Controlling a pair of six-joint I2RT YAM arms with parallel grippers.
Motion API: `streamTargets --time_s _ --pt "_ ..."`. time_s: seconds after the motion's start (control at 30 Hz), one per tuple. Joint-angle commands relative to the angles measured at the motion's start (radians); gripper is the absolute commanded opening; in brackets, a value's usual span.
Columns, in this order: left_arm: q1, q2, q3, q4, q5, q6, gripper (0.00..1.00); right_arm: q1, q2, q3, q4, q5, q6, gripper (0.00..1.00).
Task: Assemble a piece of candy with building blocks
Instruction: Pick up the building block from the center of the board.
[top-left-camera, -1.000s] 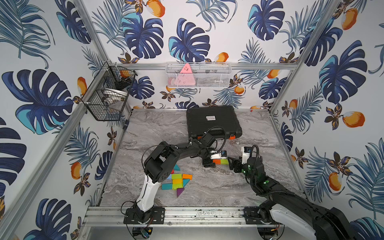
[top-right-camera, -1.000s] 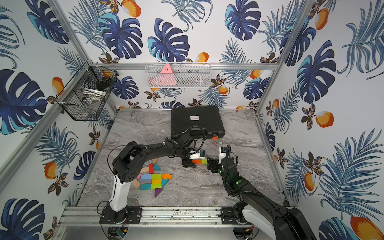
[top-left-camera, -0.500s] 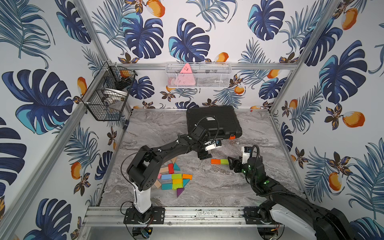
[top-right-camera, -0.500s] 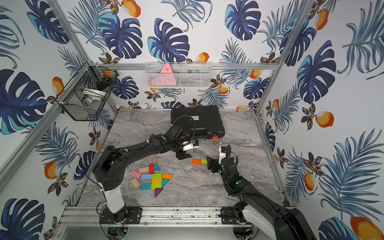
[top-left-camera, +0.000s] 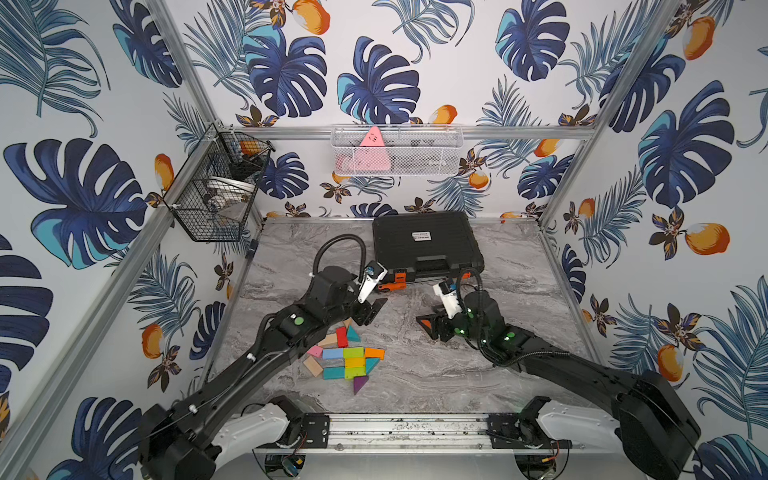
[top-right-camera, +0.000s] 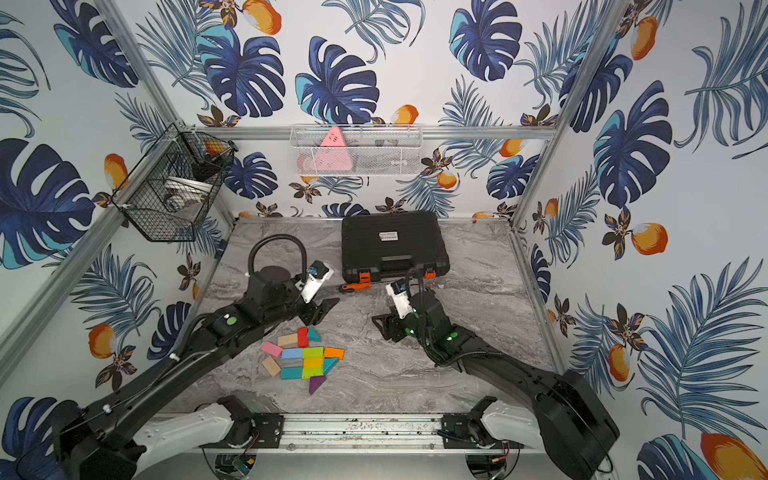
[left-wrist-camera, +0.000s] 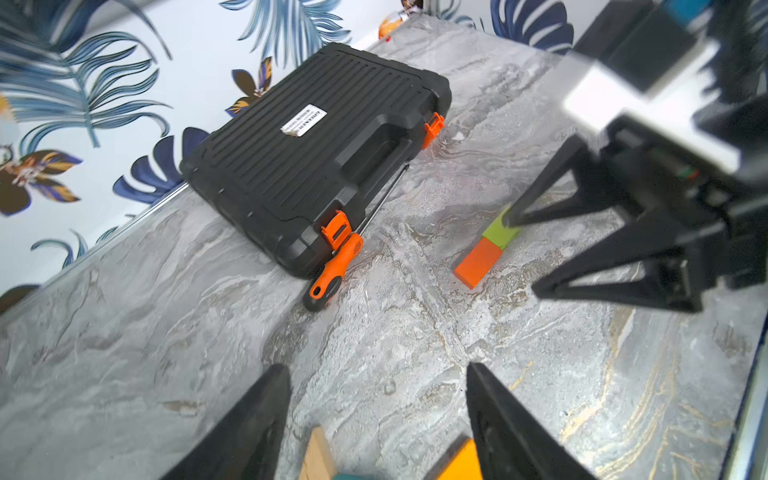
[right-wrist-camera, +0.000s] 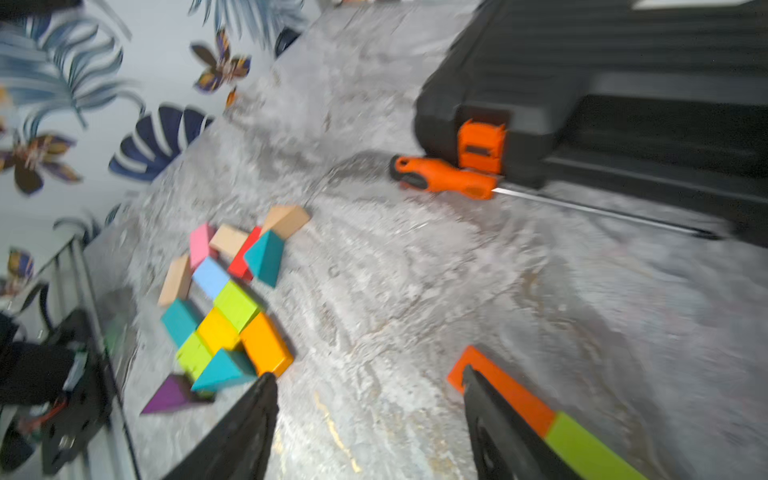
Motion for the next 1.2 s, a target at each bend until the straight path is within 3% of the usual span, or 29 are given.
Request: streamTargets --time_s 0.0,0.27,0.4,0.8,1.17 --pt "0.002 -0.124 -0.068 -0.054 -0.086 -0.156 0.71 0.086 0.1 0.082 -0.147 -0.055 -0.156 0.71" --pt "0.004 -0.273 -0.125 -0.195 -0.231 -0.225 0.71 0.215 0.276 0.153 -0.235 -0.04 -0.265 0.72" --pt "0.004 -0.341 -0.172 -0.173 -0.229 -0.246 0.71 0.257 0.354 0.196 -0.275 0.012 -0.31 0.72" --pt "0.005 -0.342 -0.151 -0.197 -0.309 -0.24 0.7 0.287 0.562 0.328 -0.297 0.063 -0.4 0.7" --pt "0.005 -0.338 -0.155 -0.198 -0.322 -0.232 0.7 0.289 0.663 0.407 -0.326 0.077 -0.475 0.55"
